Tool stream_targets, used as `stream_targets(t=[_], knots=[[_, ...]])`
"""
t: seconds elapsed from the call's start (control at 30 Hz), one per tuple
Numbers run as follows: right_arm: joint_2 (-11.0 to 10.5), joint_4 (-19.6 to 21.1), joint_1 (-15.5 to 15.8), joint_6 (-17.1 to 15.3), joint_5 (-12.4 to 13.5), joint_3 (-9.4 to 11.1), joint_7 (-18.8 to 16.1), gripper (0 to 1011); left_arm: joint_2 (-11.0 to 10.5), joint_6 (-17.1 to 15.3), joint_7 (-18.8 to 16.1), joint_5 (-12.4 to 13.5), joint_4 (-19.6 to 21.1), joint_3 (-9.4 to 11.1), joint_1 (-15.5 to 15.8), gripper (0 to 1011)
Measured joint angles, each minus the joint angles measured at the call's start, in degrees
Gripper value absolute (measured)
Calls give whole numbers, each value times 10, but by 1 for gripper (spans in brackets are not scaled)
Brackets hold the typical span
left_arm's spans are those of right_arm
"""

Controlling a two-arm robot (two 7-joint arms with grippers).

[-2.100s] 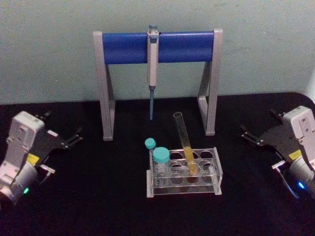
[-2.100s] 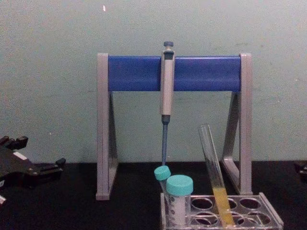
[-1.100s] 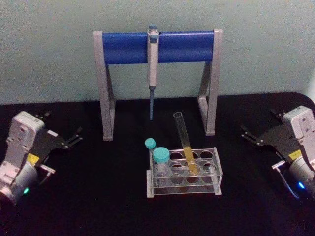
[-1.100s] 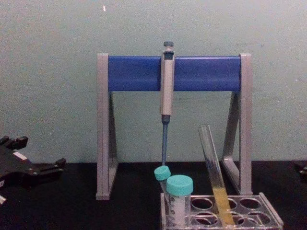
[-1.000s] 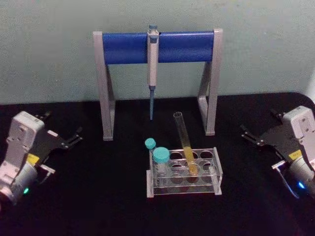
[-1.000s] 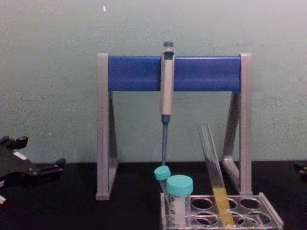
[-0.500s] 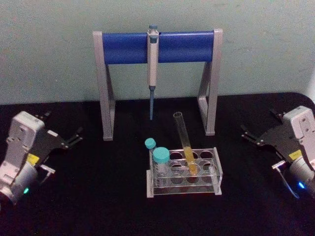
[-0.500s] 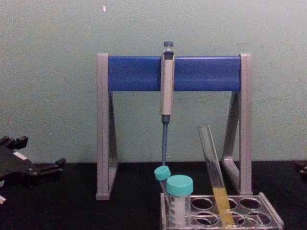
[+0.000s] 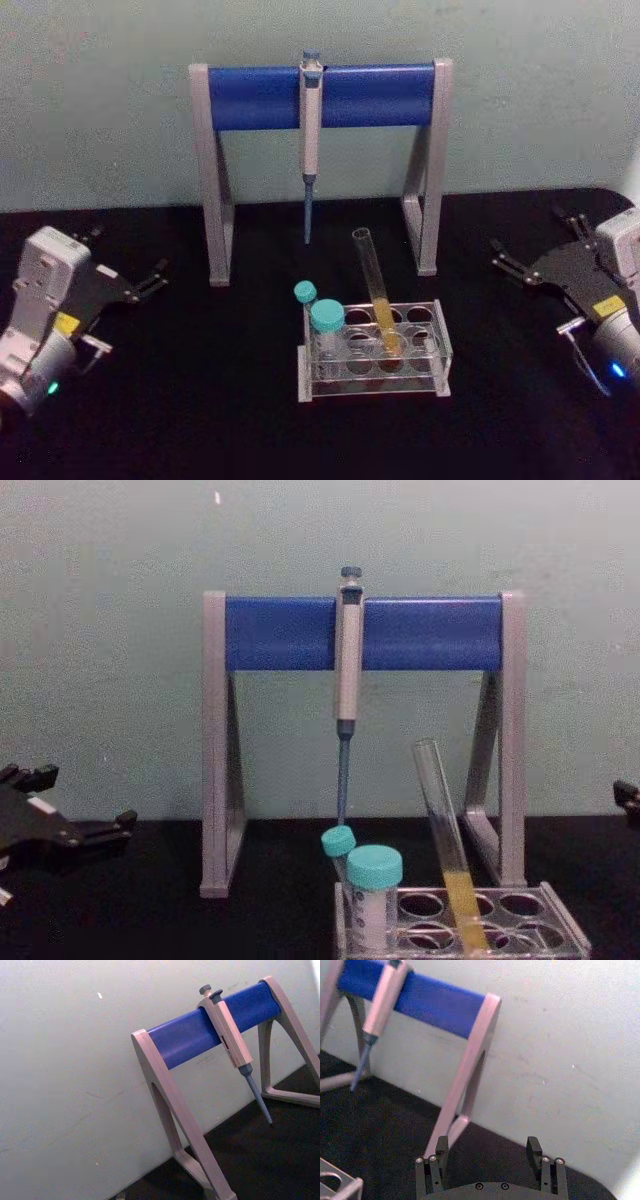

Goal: Pick up the test tube from the test tube rack, shake it, then place it back into the test tube rack.

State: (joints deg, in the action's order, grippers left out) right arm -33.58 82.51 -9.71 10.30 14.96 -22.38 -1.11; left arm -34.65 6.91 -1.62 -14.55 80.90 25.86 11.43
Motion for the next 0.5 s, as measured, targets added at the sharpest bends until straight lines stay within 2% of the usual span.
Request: stream_targets(t=[0.13, 0.33, 0.5], knots=[[0, 12, 4, 15, 4, 6, -16, 1000, 0, 0, 0, 0, 0, 0, 0, 1001], [-5, 39, 11, 45, 28, 15, -69, 1000, 0, 0, 0, 0, 0, 0, 0, 1001], [-7, 57, 13, 50, 43, 15, -107, 1000, 0, 0, 0, 0, 0, 0, 0, 1001]])
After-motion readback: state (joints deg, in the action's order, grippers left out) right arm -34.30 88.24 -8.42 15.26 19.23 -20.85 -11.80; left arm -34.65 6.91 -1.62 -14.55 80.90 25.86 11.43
